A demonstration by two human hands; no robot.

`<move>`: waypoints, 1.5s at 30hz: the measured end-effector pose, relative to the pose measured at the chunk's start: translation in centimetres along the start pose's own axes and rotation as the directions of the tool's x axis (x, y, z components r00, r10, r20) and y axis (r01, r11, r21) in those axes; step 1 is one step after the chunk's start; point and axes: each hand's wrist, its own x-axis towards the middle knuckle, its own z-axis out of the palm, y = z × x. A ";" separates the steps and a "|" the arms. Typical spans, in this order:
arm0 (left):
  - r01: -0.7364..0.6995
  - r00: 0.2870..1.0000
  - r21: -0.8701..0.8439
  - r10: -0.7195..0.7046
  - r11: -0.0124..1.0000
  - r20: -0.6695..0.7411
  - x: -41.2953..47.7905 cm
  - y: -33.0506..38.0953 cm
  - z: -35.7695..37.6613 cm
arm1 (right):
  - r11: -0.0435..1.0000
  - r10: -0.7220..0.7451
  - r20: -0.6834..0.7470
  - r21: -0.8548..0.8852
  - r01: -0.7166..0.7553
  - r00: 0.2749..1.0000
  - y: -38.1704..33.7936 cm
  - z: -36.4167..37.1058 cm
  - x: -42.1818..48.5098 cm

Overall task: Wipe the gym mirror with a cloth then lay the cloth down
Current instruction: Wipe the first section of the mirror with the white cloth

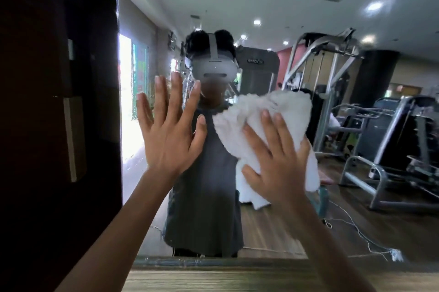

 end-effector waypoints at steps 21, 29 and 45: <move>-0.061 0.998 -0.034 0.061 0.998 0.009 5.5 -0.9 -2.5 | 0.923 0.379 0.004 0.065 -0.378 0.926 7.5 -2.0 6.6; -0.027 1.000 -0.049 0.027 0.998 -0.010 10.2 0.6 -0.7 | 0.998 -0.059 -0.036 -0.010 0.059 0.998 2.9 -2.0 13.0; -0.083 0.996 -0.079 0.081 0.993 -0.030 10.1 0.1 -1.0 | 0.985 -0.169 -0.044 -0.041 0.167 0.985 4.1 -2.8 16.2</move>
